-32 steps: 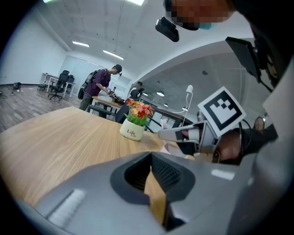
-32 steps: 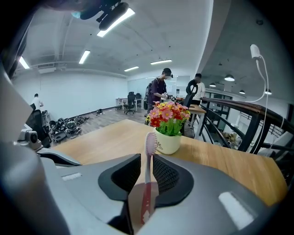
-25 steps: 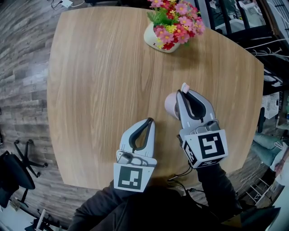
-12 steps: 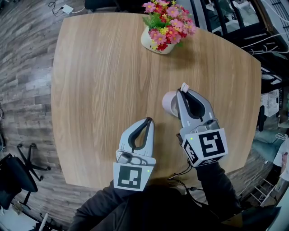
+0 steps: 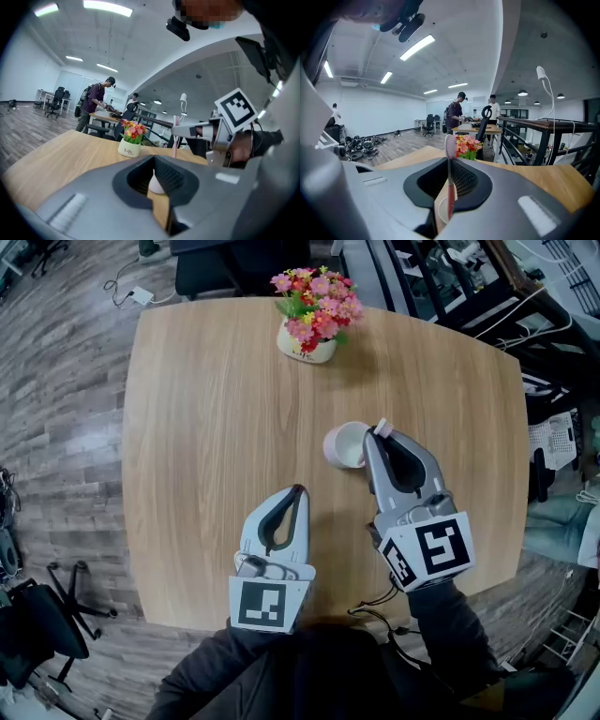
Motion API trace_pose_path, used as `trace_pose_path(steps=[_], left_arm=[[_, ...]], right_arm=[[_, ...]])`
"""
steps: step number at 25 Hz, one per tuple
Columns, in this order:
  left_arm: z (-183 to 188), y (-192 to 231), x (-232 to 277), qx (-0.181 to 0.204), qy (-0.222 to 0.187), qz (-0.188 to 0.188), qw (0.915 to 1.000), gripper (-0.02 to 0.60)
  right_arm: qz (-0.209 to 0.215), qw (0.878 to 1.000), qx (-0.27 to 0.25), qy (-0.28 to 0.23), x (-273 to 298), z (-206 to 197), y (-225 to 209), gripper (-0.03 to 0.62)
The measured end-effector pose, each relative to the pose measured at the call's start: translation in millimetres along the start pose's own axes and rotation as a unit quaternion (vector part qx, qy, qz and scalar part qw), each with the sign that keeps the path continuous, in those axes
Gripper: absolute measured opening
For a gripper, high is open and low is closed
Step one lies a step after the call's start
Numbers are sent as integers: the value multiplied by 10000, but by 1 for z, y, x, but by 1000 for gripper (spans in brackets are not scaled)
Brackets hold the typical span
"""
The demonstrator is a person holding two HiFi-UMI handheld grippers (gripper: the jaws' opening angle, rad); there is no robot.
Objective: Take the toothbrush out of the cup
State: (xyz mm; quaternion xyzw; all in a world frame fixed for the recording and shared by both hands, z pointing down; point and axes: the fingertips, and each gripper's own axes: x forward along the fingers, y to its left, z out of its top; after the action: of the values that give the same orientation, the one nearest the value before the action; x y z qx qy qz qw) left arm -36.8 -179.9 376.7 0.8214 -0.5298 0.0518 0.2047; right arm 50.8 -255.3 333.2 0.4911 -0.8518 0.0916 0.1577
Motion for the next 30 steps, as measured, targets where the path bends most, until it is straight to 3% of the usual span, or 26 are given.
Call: trace_pose_path(steps=[14, 30], left_arm=[[40, -40, -58, 824, -469, 52, 9955, 8], [60, -56, -75, 1080, -875, 97, 9903, 8]], right_arm=[[-259, 9948, 200, -960, -113, 29, 13, 21], [-102, 9927, 223, -1182, -166, 22, 27, 21]])
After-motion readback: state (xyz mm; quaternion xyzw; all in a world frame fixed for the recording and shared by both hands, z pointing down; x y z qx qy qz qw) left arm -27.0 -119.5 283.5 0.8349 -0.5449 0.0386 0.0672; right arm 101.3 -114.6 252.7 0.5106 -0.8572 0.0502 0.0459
